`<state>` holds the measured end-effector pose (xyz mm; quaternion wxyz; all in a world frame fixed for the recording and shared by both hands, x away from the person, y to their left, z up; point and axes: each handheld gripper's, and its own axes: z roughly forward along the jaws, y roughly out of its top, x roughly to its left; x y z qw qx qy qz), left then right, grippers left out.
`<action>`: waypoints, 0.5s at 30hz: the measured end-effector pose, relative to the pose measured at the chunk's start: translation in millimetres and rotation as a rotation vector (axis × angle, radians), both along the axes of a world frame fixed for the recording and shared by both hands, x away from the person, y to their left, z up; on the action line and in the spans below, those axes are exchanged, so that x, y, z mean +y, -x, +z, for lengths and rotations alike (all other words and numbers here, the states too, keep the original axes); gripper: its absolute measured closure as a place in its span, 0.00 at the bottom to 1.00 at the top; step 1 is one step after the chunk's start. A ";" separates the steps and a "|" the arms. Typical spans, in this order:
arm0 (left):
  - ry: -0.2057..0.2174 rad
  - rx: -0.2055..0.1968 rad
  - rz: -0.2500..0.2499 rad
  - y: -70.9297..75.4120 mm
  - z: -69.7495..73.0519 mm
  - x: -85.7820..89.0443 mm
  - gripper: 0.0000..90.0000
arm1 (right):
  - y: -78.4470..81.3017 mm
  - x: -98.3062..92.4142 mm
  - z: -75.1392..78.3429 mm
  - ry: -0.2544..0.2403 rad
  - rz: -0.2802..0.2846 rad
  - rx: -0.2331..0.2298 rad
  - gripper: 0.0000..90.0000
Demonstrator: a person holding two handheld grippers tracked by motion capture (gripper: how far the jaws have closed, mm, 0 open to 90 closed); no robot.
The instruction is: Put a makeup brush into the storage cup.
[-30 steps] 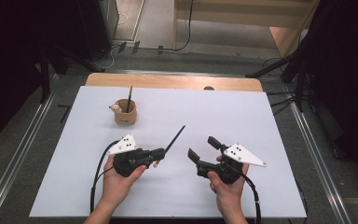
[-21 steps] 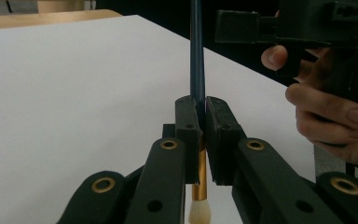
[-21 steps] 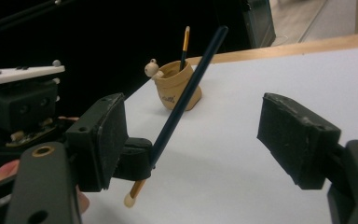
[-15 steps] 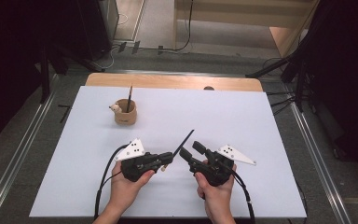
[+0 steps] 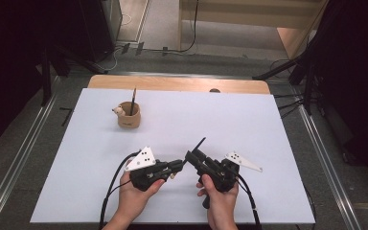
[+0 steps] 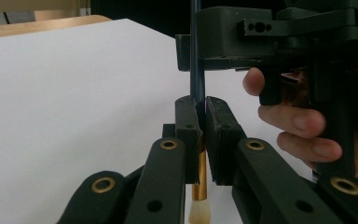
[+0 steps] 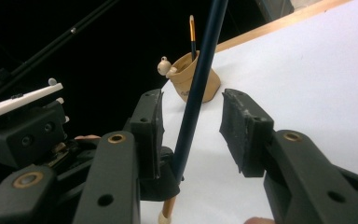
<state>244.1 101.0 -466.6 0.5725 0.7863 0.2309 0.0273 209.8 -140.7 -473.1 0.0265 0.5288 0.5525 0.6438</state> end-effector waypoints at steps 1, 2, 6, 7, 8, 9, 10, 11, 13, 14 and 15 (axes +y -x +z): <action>-0.003 -0.002 -0.001 0.2 -0.4 -0.7 0.95 | -0.7 -0.1 -1.0 -0.006 -0.008 0.008 0.68; -0.002 -0.002 -0.002 0.5 -0.8 -1.2 0.95 | -1.2 -0.8 -2.2 -0.021 -0.008 0.017 0.68; -0.001 -0.001 -0.002 0.7 -1.2 -1.6 0.95 | -3.4 -1.6 -7.1 -0.065 0.005 0.049 0.72; 0.003 0.003 -0.005 0.5 -1.4 -1.7 0.95 | -3.7 -1.2 -8.0 -0.067 0.005 0.051 0.73; 0.001 0.003 -0.003 0.3 -1.6 -1.6 0.95 | -3.9 -0.8 -8.8 -0.073 0.010 0.056 0.74; -0.002 0.002 -0.001 0.3 -2.1 -1.7 0.95 | -4.0 -0.5 -9.3 -0.083 0.014 0.059 0.76; -0.002 0.005 -0.004 0.0 -2.6 -1.8 0.95 | -4.2 -0.1 -9.9 -0.092 0.017 0.057 0.77; -0.002 0.004 -0.004 0.0 -3.0 -2.0 0.95 | -4.3 0.1 -10.0 -0.107 0.025 0.064 0.79; 0.001 0.005 -0.005 0.6 -3.1 -2.5 0.95 | -4.4 0.3 -9.4 -0.127 0.033 0.065 0.85; 0.001 0.005 -0.005 0.9 -2.9 -2.8 0.95 | -4.1 0.3 -9.0 -0.125 0.030 0.063 0.89; 0.000 0.004 -0.004 1.2 -2.7 -3.0 0.95 | -3.8 0.4 -8.9 -0.122 0.032 0.061 0.93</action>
